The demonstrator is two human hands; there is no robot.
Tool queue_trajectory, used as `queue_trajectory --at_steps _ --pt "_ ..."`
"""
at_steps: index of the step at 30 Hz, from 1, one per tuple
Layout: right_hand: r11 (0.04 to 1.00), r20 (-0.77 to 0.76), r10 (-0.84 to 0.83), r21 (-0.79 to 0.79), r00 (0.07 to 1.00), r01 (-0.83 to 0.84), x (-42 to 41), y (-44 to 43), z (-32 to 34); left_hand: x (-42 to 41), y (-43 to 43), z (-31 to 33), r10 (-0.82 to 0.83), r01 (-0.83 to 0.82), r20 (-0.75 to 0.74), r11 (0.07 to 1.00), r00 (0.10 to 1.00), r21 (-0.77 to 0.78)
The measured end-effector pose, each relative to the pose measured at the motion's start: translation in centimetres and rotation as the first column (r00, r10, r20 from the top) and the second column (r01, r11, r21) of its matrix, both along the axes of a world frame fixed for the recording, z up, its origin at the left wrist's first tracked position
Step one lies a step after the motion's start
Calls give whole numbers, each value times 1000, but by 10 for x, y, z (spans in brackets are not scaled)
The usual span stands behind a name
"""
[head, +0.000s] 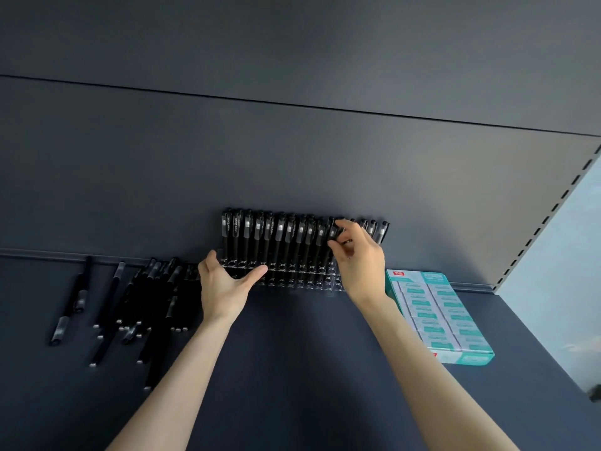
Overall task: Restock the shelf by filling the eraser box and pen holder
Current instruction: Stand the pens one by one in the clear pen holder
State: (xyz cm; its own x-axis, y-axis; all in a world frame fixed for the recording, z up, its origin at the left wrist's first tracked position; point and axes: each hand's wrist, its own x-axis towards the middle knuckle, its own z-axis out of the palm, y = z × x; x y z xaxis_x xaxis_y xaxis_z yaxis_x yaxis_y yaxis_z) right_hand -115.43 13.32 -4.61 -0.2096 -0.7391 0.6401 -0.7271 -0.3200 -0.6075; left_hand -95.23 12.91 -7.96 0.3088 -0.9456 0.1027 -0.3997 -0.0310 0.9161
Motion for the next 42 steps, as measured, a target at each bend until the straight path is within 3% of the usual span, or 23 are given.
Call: queue_trajectory --at_steps 5,10,16,22,28,34,39,42 --pt "1000 23 3 -25 1000 -3 3 14 5 2 5 6 -20 19 28 1000 999 23" --pt "993 42 108 -42 993 -106 28 36 2 16 21 10 44 -41 62 998 997 -43" --pt "963 85 208 156 974 -220 84 41 -14 76 44 6 164 -149 266 986 950 -78" --pt "904 51 270 331 962 -271 161 31 -30 145 43 1 146 -196 428 978 892 75" --pt "874 -65 167 471 984 -117 227 13 -45 183 20 -6 -66 -52 527 977 847 205" --pt "850 -151 23 524 988 61 264 6 -50 198 5 -7 -220 136 431 967 875 217" --pt "819 -242 -56 543 969 183 282 -2 -52 207 -2 -3 -289 210 354 947 889 245" --pt "823 -215 -98 532 972 201 284 -6 -54 210 -4 -5 -286 218 337 949 897 225"
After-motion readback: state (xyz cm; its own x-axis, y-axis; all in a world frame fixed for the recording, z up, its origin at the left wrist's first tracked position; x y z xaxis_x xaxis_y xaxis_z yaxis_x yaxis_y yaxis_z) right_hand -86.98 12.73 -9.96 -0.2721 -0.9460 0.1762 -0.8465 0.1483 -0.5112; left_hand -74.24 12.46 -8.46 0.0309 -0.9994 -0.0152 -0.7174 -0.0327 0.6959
